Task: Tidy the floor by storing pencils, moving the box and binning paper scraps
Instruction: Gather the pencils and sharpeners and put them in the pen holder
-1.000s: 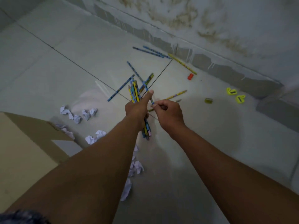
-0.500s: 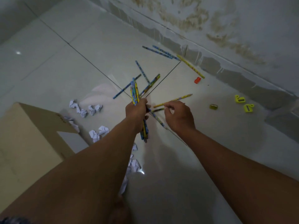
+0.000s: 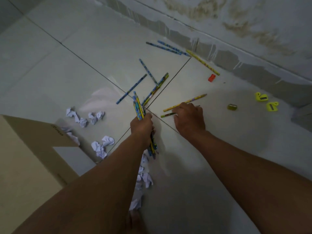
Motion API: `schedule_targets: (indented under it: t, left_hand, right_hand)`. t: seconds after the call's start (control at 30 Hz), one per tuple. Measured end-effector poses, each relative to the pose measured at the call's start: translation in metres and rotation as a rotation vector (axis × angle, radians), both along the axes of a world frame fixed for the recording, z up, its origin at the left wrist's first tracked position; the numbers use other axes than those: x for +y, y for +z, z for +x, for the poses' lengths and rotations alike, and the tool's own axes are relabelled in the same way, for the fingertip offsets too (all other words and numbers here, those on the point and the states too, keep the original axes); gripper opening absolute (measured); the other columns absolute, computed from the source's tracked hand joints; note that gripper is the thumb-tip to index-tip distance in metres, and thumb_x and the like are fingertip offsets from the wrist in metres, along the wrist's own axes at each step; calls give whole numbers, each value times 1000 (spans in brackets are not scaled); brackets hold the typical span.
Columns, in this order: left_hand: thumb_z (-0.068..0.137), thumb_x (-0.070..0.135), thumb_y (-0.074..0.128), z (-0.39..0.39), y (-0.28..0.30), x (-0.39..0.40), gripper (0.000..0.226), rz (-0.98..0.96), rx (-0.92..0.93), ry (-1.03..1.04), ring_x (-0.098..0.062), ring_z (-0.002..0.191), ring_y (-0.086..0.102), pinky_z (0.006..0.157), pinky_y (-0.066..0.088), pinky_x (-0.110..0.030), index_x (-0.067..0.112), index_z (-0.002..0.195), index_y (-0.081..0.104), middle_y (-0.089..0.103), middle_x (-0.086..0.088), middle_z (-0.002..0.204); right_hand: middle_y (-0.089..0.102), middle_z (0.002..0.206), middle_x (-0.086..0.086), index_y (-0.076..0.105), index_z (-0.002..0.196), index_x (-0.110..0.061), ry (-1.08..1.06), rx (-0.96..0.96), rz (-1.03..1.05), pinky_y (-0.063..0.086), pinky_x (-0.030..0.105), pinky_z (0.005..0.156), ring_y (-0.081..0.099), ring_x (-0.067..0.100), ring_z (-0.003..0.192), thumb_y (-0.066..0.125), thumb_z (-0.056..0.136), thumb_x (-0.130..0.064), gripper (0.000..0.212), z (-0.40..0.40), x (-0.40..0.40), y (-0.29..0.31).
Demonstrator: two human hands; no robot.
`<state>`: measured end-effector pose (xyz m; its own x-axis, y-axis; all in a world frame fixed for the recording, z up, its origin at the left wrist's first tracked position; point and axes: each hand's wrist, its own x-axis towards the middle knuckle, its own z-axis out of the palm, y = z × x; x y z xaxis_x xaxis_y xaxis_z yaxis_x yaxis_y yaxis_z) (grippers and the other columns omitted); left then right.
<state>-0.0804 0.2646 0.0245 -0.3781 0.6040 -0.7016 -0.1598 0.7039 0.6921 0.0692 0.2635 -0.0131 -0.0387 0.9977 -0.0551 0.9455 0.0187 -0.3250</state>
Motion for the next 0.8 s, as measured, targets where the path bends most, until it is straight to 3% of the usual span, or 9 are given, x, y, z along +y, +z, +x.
schedule_targets:
  t: [0.2, 0.3, 0.4, 0.53, 0.8]
  left_hand:
    - [75, 42, 82, 4, -6, 15, 38, 0, 29, -96, -18, 46, 47, 48, 44, -25, 15, 69, 55, 52, -5, 56]
    - [56, 57, 88, 10, 1, 24, 54, -2, 42, -112, -17, 42, 49, 47, 45, -23, 17, 67, 54, 52, -3, 52]
    - [47, 62, 89, 18, 8, 39, 64, 3, 24, -117, -19, 49, 51, 48, 44, -22, 16, 74, 55, 55, -5, 62]
    - [55, 55, 90, 27, 11, 51, 57, 63, -30, -171, -16, 46, 47, 45, 44, -20, 13, 77, 58, 54, -6, 65]
    - [78, 37, 80, 26, 13, 63, 29, 89, -46, -140, -11, 34, 47, 39, 40, -17, 14, 67, 64, 53, 5, 40]
  right_hand:
    - [60, 109, -1, 62, 99, -26, 3, -100, -71, 33, 41, 87, 52, 25, 106, 51, 92, -25, 13, -3, 1, 0]
    - [64, 96, -5, 61, 89, -26, -241, 319, -162, 45, 38, 85, 60, 22, 94, 57, 91, -29, 5, -9, 6, 9]
    - [66, 81, -7, 68, 88, -21, -441, 751, -180, 50, 25, 74, 64, 11, 80, 66, 88, -24, 3, -19, 20, 24]
    - [70, 79, -4, 71, 84, -19, -530, 1072, -191, 51, 22, 67, 63, 8, 73, 66, 90, -22, 8, -27, 36, 41]
    - [75, 89, 6, 75, 93, -12, -483, 1085, -163, 58, 38, 88, 71, 17, 86, 70, 85, -9, 10, -25, 41, 35]
